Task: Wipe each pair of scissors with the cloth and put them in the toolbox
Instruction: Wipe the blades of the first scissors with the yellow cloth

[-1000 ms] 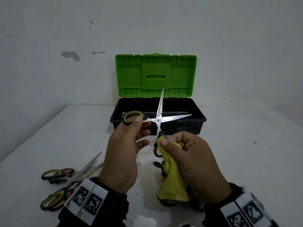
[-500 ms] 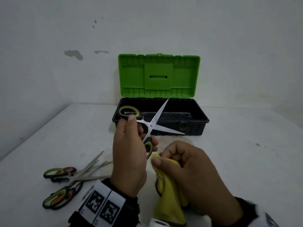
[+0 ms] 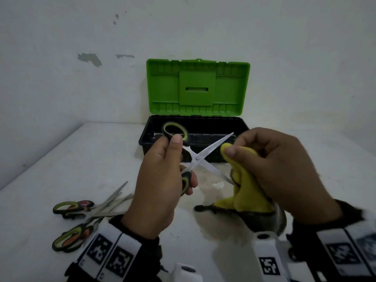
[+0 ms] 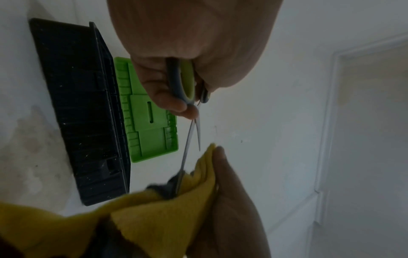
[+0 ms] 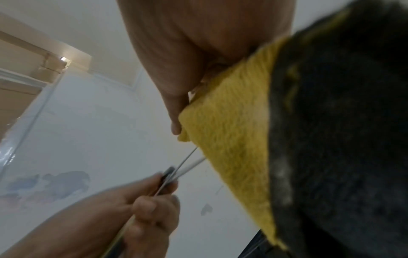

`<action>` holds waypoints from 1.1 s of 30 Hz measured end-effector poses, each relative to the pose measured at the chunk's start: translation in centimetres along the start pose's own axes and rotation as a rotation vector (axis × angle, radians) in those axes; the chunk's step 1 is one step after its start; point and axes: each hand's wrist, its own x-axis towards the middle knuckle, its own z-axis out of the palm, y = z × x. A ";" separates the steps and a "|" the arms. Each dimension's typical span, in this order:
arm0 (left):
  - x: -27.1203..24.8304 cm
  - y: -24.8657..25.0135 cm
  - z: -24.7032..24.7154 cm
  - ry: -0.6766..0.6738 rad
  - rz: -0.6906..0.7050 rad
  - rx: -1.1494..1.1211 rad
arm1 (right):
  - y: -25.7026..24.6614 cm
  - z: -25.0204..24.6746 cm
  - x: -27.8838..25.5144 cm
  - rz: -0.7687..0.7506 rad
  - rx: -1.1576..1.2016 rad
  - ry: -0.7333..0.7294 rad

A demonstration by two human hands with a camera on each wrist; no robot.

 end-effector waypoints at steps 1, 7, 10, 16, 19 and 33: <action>-0.1 0.0 0.1 -0.004 0.009 0.005 | -0.1 0.8 -0.1 -0.036 -0.031 -0.027; -0.1 -0.3 0.2 -0.009 0.037 0.034 | 0.9 3.3 -1.2 -0.222 -0.213 -0.055; -0.1 -0.5 0.1 0.012 0.029 0.051 | 1.1 3.6 -1.7 -0.318 -0.326 -0.051; -0.4 -0.5 0.7 0.005 0.047 0.048 | 1.7 3.0 -1.5 -0.194 -0.223 0.030; -0.3 -0.3 0.8 -0.001 0.051 0.051 | 2.1 2.9 -1.0 -0.116 -0.171 0.114; -0.4 -0.3 0.8 -0.002 0.095 0.149 | 1.6 4.4 -0.9 -0.190 -0.217 0.077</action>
